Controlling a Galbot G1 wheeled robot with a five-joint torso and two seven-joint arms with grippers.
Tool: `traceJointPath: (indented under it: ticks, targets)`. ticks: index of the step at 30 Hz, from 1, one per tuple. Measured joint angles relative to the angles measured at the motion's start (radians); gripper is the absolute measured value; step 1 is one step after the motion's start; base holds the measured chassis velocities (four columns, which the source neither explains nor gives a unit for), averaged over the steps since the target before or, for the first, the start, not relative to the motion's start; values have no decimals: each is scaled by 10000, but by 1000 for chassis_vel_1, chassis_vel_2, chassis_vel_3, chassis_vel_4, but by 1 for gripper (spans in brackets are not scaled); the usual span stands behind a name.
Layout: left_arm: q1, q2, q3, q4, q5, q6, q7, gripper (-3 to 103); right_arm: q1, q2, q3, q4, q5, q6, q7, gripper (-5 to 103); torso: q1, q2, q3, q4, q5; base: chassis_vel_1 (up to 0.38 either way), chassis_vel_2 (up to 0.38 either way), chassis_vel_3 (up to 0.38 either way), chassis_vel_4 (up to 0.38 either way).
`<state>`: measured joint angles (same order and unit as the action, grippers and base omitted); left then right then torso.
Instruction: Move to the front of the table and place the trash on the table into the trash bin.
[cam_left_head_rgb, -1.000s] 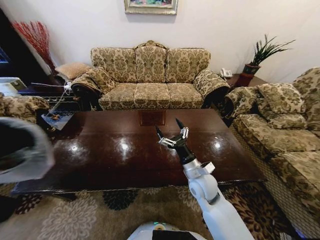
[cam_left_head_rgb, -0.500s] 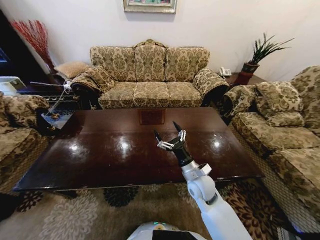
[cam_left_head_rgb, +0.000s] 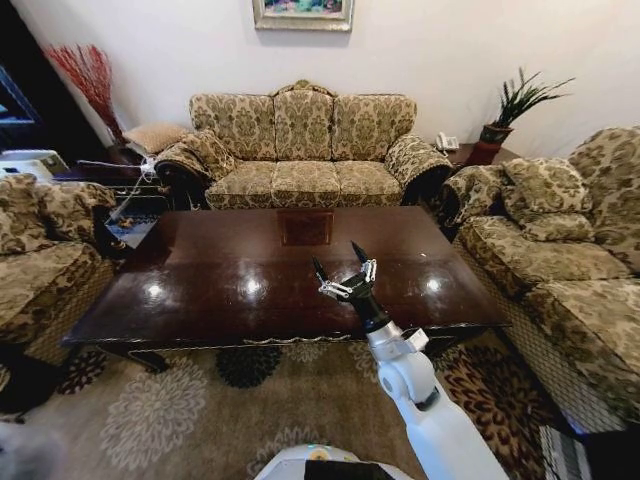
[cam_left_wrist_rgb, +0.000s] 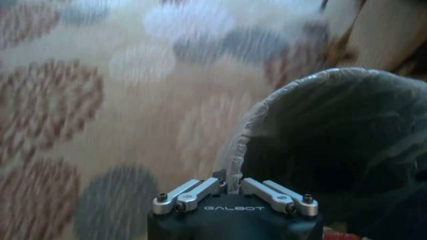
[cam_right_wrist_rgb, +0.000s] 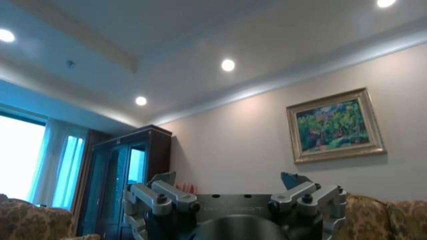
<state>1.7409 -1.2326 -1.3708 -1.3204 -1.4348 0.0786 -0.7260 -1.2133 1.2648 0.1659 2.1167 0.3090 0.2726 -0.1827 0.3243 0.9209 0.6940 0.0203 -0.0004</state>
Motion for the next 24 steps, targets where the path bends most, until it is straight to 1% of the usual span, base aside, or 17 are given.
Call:
traceJointPath:
  ticks: [2, 3, 6, 7, 9, 10, 12, 13, 14, 15, 17, 18, 19, 20, 22, 24]
  targets:
    - [-375, -231, 244, 526, -27, 109, 302, 0, -51, -90, 76, 86, 49, 42, -79, 100, -1, 0, 0, -2, 9, -28, 30, 9, -34]
    - [-609, -375, 429, 853, -19, 142, 480, 0, -91, -129, 124, 149, 78, 55, -85, 100, -3, 0, -1, -2, 7, 0, 0, 0, 0]
    - [-768, -462, 556, 1062, 4, 164, 585, 0, -126, -165, 165, 194, 94, 57, -85, 100, -6, 1, -2, 0, 5, 0, 0, 0, 0]
    - [-1003, -570, 728, 1336, 69, 243, 840, 0, -207, -226, 220, 250, 97, 57, -81, 100, -11, 2, -4, 3, 4, 0, 0, 0, 0]
    - [-1312, -627, 956, 1759, 246, 292, 1225, 0, -340, -285, 291, 260, 73, 55, -63, 100, -11, 2, -4, 1, 12, 0, 0, 0, 0]
    - [-1679, -636, 1166, 2313, 441, 291, 1398, 0, -467, -326, 385, 249, 33, 54, -37, 100, -10, 2, -4, -1, 12, 0, 0, 0, 0]
    - [-1765, -638, 1214, 2440, 485, 292, 1449, 0, -503, -335, 416, 242, 25, 53, -29, 100, -10, 1, -4, -1, 9, 0, 0, 0, 0]
    - [-2052, -659, 1398, 2922, 689, 294, 1742, 0, -668, -376, 540, 216, 3, 52, -1, 100, -9, 1, -3, 0, -1, 0, 0, 0, 0]
    - [-2228, -693, 1532, 3221, 843, 291, 2074, 0, -791, -406, 652, 213, 3, 52, 19, 100, -8, 1, -3, -1, -1, 0, 0, 0, 0]
    - [-2228, -693, 1532, 3221, 843, 291, 2074, 0, -791, -406, 652, 213, 3, 52, 19, 100, -8, 1, -3, -1, -1, 0, 0, 0, 0]
    - [-2377, -736, 1628, 3444, 960, 275, 2424, 0, -935, -444, 788, 207, 12, 51, 51, 100, -9, 1, -3, 1, 4, 0, 0, 0, 0]
    - [-2574, -771, 1721, 3707, 1096, 249, 2701, 0, -1083, -478, 946, 162, 22, 50, 80, 100, -10, 2, -4, -1, 12, 0, 0, 0, 0]
    - [-2749, -788, 1794, 3951, 1208, 218, 2808, 0, -1167, -500, 1045, 108, 24, 50, 112, 100, -10, 3, -4, -1, 13, 0, 0, 0, 0]
    - [-2749, -788, 1794, 3951, 1208, 218, 2808, 0, -1167, -500, 1045, 108, 24, 50, 112, 100, -10, 3, -4, -1, 13, 0, 0, 0, 0]
    - [-2982, -794, 1884, 4270, 1342, 205, 2943, 0, -1268, -517, 1161, 58, 25, 50, 137, 100, -9, 2, -3, 0, 0, 0, 0, 0, 0]
    - [-3135, -792, 1926, 4479, 1428, 204, 3051, 0, -1346, -521, 1217, 52, 25, 49, 152, 100, -9, 2, -3, -1, 0, 0, 0, 0, 0]
